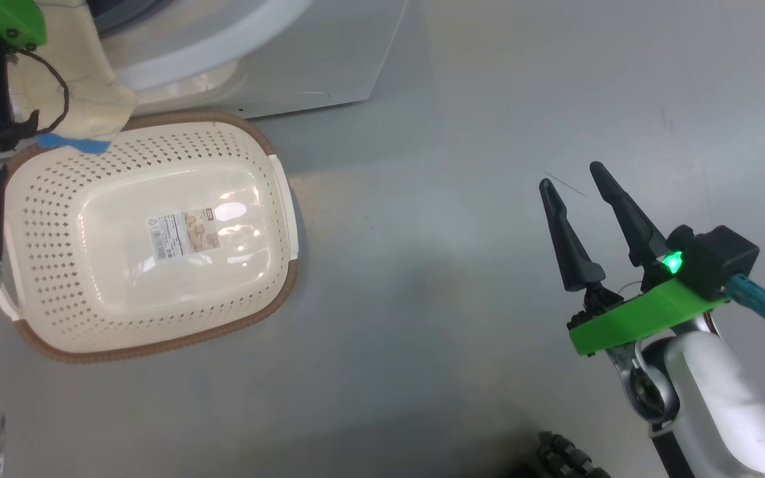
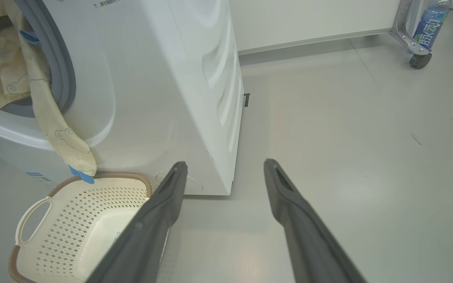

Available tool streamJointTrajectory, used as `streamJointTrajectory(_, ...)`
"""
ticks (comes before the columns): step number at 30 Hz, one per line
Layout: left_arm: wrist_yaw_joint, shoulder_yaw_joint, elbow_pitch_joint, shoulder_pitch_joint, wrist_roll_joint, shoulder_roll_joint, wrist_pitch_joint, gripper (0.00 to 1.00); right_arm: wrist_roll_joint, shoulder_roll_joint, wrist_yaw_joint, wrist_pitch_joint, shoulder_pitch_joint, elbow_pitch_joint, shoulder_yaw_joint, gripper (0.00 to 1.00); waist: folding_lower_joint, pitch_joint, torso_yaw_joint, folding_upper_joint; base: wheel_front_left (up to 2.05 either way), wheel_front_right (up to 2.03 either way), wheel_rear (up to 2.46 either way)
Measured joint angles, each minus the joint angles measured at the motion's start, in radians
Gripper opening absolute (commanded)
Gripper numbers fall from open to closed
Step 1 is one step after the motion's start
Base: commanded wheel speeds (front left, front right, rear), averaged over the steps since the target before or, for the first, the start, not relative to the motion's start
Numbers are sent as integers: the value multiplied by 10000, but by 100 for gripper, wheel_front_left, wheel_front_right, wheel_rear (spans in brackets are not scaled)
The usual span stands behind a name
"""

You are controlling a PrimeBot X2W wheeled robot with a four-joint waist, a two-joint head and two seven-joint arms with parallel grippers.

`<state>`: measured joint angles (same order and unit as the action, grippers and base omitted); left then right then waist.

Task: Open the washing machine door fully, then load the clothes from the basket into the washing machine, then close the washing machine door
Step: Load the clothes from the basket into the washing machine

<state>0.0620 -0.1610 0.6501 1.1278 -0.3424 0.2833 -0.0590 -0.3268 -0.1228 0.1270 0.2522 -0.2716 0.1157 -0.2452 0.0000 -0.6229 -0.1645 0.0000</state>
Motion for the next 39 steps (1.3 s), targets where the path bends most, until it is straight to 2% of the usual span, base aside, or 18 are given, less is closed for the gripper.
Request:
streamJointTrajectory(13,261,-263,1239,1568,-12,305,767,0,-4,31,0,0,-5,-38,-29,100,1,-787,-194,0,0,0,0)
streamJointTrajectory(22,339,-700,1868,2478,247,297,732,0,-2,46,0,0,-10,-121,-52,100,0,-1283,-51,0,0,0,0)
streamJointTrajectory(31,286,-1202,2466,3340,788,291,-224,0,0,48,0,0,5,-198,-138,100,0,-1580,-54,0,0,0,0)
streamJointTrajectory(36,148,-1356,2550,3815,1062,268,-1471,0,2,54,0,0,19,-194,-190,100,0,-1578,-99,0,0,0,0)
streamJointTrajectory(39,148,-1392,2541,4049,1202,293,-1806,0,2,56,0,0,24,-194,-228,100,1,-1582,-134,0,0,0,0)
